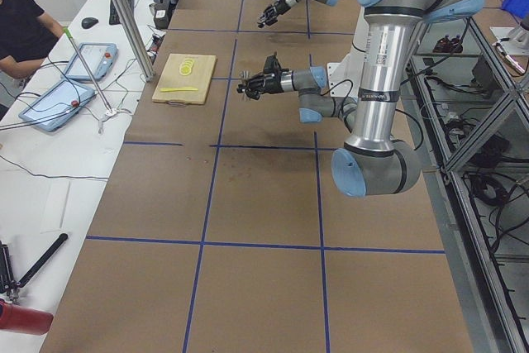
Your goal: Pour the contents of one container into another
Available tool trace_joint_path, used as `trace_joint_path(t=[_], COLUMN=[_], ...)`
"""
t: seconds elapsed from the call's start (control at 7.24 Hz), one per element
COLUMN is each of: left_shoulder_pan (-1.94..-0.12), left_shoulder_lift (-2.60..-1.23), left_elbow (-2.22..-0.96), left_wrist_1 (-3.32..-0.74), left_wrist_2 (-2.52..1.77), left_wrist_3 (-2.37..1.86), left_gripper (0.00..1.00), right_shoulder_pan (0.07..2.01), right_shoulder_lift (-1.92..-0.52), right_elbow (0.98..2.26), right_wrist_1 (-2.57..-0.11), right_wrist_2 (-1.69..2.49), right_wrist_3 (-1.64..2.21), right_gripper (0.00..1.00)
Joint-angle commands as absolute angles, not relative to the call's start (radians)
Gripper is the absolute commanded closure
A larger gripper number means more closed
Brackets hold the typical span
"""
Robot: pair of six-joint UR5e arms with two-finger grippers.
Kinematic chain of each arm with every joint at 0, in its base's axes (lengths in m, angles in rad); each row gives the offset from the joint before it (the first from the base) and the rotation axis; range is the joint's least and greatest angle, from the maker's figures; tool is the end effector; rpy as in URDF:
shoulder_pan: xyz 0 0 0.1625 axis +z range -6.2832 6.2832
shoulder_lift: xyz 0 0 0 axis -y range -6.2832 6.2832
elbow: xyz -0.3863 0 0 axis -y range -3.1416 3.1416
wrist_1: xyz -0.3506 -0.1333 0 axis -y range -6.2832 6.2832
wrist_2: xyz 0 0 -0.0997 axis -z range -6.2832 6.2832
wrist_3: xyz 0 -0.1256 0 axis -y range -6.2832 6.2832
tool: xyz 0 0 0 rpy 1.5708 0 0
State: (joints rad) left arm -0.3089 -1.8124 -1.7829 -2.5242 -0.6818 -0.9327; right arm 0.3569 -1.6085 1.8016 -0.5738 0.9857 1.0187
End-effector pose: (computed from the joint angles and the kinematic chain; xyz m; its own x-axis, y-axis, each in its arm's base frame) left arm 0.4080 -0.3725 0.2984 0.6735 0.1791 -0.7171 0.6476 0.3247 0.6893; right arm -0.3637 -0.3519 0.4276 0.7012 -0.2052 0.6828 -0.4744 0.5806 0.6616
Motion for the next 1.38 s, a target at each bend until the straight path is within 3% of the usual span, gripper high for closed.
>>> trace_joint_path(t=[0.0,0.69,1.24], left_shoulder_pan=[-0.288,-0.330,-0.370], left_shoulder_lift=[-1.916,-1.980,-2.100], left_elbow=[-1.763,-1.710,-1.487], left_wrist_1=[-2.522,-2.640,-2.723], left_wrist_2=[-0.814,-1.180,-1.276], left_wrist_3=[-0.928,-0.596,-0.583], left_gripper=[1.00,1.00,1.00], right_shoulder_pan=[0.397,0.446,0.437], right_shoulder_lift=[-1.536,-1.451,-1.349], right_elbow=[1.809,1.855,1.876], right_wrist_1=[-0.581,-0.604,-0.728], right_wrist_2=[1.035,1.186,1.189], right_wrist_3=[0.884,0.592,0.469], right_gripper=[1.00,1.00,1.00])
